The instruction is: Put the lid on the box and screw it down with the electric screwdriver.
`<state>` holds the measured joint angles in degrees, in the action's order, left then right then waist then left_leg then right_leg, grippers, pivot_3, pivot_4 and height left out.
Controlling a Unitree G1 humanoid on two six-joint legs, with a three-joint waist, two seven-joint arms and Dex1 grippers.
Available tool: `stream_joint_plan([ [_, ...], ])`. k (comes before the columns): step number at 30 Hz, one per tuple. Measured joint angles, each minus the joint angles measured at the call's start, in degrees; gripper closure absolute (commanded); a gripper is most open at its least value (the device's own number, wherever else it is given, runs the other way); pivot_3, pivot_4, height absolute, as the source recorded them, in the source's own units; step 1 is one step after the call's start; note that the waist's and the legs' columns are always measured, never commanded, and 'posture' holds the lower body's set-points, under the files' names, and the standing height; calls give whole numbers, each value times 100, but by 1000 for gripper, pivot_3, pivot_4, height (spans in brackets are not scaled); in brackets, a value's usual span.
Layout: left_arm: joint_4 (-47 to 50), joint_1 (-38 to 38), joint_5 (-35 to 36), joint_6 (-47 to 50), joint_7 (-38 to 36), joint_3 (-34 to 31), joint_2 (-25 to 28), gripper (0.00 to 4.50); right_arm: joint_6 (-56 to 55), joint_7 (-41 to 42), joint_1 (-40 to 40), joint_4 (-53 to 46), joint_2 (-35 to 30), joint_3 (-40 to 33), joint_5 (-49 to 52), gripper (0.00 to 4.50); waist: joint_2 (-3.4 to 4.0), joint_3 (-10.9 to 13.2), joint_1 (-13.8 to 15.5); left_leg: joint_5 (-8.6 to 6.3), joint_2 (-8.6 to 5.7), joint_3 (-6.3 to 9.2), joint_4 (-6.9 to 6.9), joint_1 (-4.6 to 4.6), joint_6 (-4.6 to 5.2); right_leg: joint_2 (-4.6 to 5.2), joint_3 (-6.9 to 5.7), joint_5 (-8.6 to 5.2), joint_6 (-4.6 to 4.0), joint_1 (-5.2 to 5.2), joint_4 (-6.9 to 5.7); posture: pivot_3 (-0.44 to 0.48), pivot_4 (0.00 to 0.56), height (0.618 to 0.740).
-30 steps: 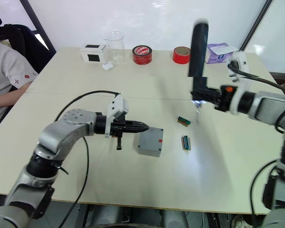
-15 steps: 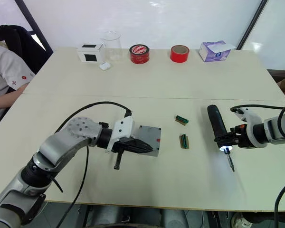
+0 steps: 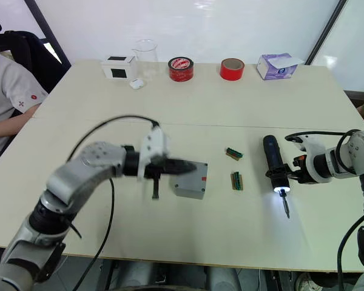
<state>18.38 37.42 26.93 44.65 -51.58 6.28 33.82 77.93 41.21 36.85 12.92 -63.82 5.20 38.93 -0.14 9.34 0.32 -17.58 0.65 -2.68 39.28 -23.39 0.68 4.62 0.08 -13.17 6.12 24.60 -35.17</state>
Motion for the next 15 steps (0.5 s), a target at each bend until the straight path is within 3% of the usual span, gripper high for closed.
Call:
stream_joint_plan([
  [2, -327, 31, 89, 123, 57, -716, 390, 4500, -801, 518, -144, -61, -150, -173, -137, 75, 1, 0, -60, 0, 3, 1, -8, 4, 0, -1, -1, -5, 10, 0, -3, 0, 150, 740],
  [6, -628, -163, 671, 623, 246, -1778, 554, 4500, -2300, 1465, -951, -744, -172, -1250, -116, 75, -7, 3, -87, -1, 14, 9, -10, 0, 0, 2, -8, -8, 15, -4, -1, 0, 150, 740],
  [8, -417, -734, 960, 934, 137, -2034, 834, 4500, -2561, 1774, -1483, -1181, -148, -1575, 18, 75, -7, 3, -96, -1, 20, 8, -12, 0, -1, 4, -6, -8, 15, -6, -2, 0, 150, 740],
  [12, 627, -2636, 1494, 1545, -117, -2101, 1242, 4500, -2606, 2316, -2935, -2316, -131, -2107, 304, 75, -15, 6, -85, 0, 20, 5, -5, 4, -5, 14, -3, -8, 13, -11, -4, 0, 150, 740],
  [15, 1290, -3322, 1830, 1684, -148, -2122, 1326, 4500, -2829, 2529, -3594, -2821, -132, -2136, 250, 75, -19, 6, -10, 8, 18, 9, -2, 12, -19, 17, -4, -9, -1, -21, -3, 0, 150, 740],
])
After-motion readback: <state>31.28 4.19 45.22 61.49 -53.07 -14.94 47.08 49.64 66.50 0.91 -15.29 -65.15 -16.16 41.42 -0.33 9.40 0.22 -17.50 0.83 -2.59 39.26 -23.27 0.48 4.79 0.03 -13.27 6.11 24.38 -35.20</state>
